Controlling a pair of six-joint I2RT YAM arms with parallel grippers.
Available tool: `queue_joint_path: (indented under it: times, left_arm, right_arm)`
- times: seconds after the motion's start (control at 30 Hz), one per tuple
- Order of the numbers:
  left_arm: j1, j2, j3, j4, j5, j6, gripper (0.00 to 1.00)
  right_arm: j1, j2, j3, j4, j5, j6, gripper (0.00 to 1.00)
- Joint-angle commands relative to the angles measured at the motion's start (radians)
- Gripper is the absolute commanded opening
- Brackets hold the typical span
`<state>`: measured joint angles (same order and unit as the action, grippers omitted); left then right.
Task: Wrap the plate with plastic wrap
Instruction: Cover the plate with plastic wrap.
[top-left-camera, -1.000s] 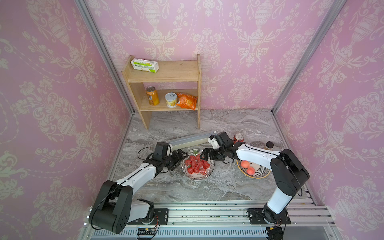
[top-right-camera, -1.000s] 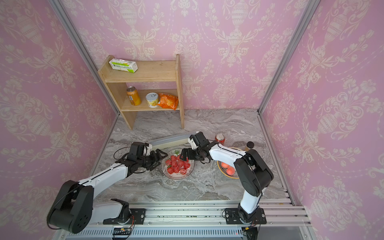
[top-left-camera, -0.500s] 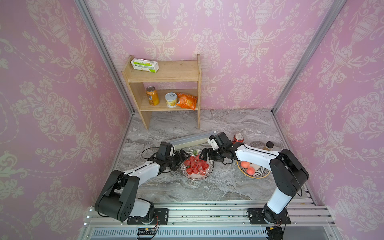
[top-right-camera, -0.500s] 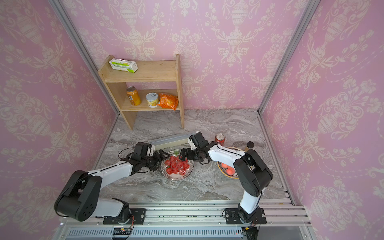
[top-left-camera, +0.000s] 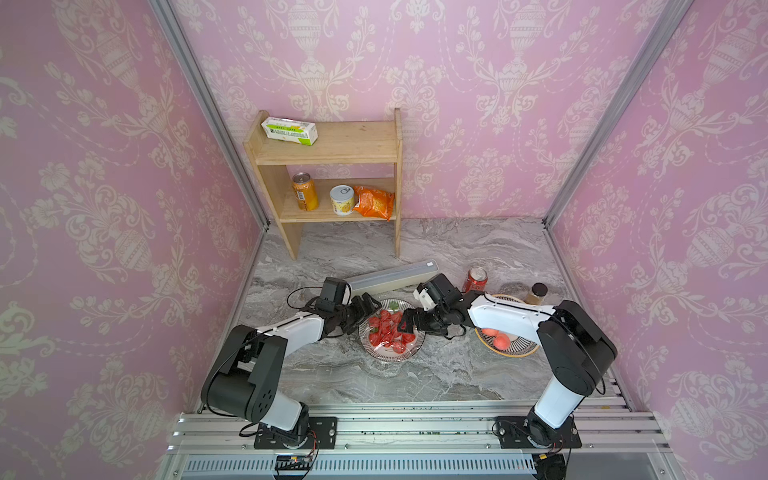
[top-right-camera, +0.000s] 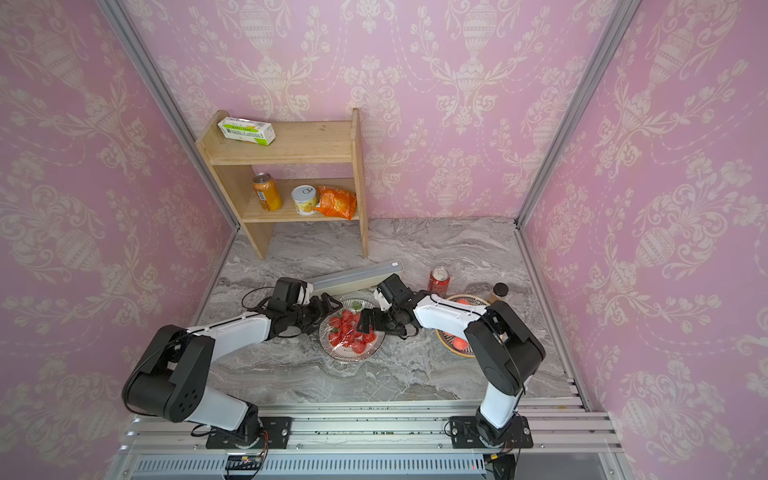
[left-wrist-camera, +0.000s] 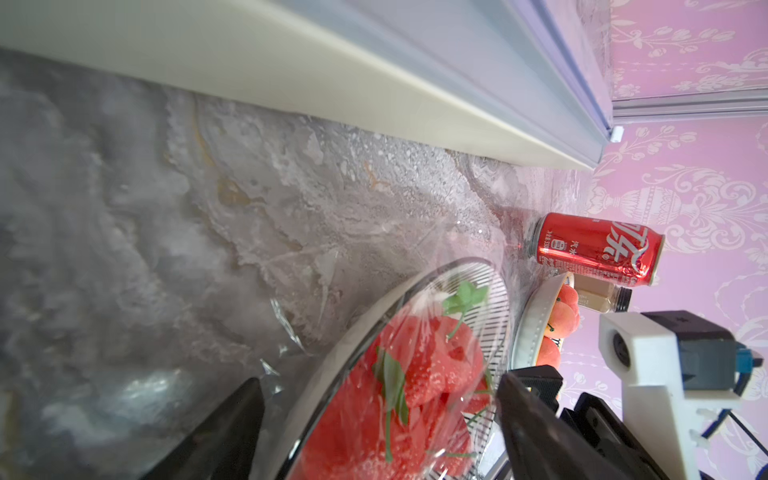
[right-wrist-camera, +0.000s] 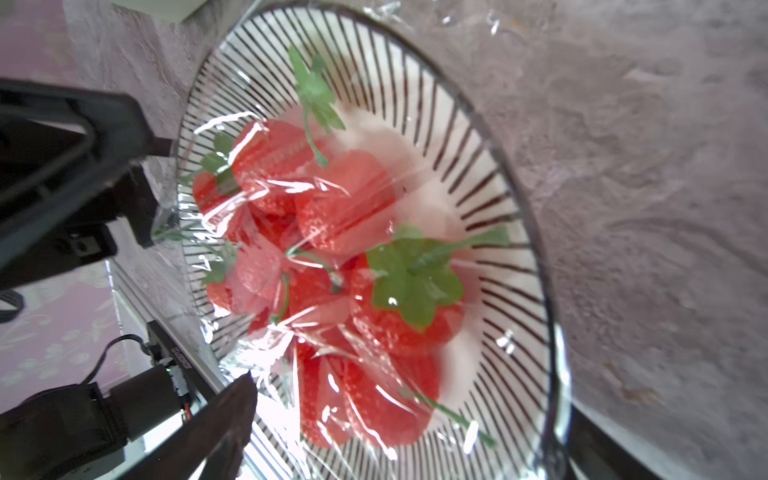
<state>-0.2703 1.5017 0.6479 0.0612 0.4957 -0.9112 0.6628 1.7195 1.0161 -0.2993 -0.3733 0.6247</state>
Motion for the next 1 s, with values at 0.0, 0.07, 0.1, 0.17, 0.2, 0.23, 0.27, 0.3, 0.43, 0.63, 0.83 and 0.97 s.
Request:
queue_joint_path:
  times: [0.0,0.07,0.1,0.17,0.2,0.23,0.27,0.3,0.43,0.63,0.83,0.97]
  left_arm:
    - [0.040,-0.022,0.043,-0.113,-0.046,0.106,0.91]
    - [0.073,-0.060,0.040,-0.158,-0.045,0.129,0.92]
    - [0.087,-0.082,0.034,-0.174,-0.040,0.134,0.91]
    - [0.101,-0.141,0.014,-0.214,-0.030,0.145,0.91]
    - [0.103,-0.167,0.004,-0.234,-0.022,0.147,0.91]
    - [0.103,-0.198,-0.011,-0.252,-0.007,0.140,0.91]
    - [0.102,-0.230,-0.033,-0.261,0.008,0.121,0.90]
    - [0.102,-0.259,-0.058,-0.257,0.027,0.097,0.90]
    - [0.092,-0.391,-0.165,-0.239,0.071,-0.014,0.89]
    - [0.068,-0.476,-0.260,-0.166,0.115,-0.141,0.89]
    - [0.031,-0.465,-0.306,-0.099,0.113,-0.200,0.89]
    - [0.021,-0.459,-0.323,-0.062,0.108,-0.223,0.89]
  right_arm:
    - [-0.024,-0.040,0.065,-0.180,0.070,-0.155,1.00]
    - [-0.028,-0.031,0.141,-0.233,0.085,-0.257,1.00]
    - [-0.030,-0.024,0.190,-0.240,0.075,-0.301,1.00]
    - [-0.039,0.005,0.266,-0.225,0.029,-0.387,1.00]
    - [-0.044,0.019,0.298,-0.210,-0.002,-0.415,1.00]
    - [-0.047,0.041,0.334,-0.192,-0.036,-0.442,1.00]
    - [-0.048,0.067,0.369,-0.176,-0.073,-0.467,0.99]
    - [-0.046,0.092,0.397,-0.166,-0.111,-0.491,0.99]
    - [-0.037,0.202,0.505,-0.104,-0.215,-0.533,0.96]
    - [-0.012,0.344,0.653,-0.123,-0.279,-0.581,0.96]
    - [0.011,0.430,0.719,-0.145,-0.296,-0.592,0.96]
    - [0.015,0.467,0.741,-0.146,-0.291,-0.594,0.96]
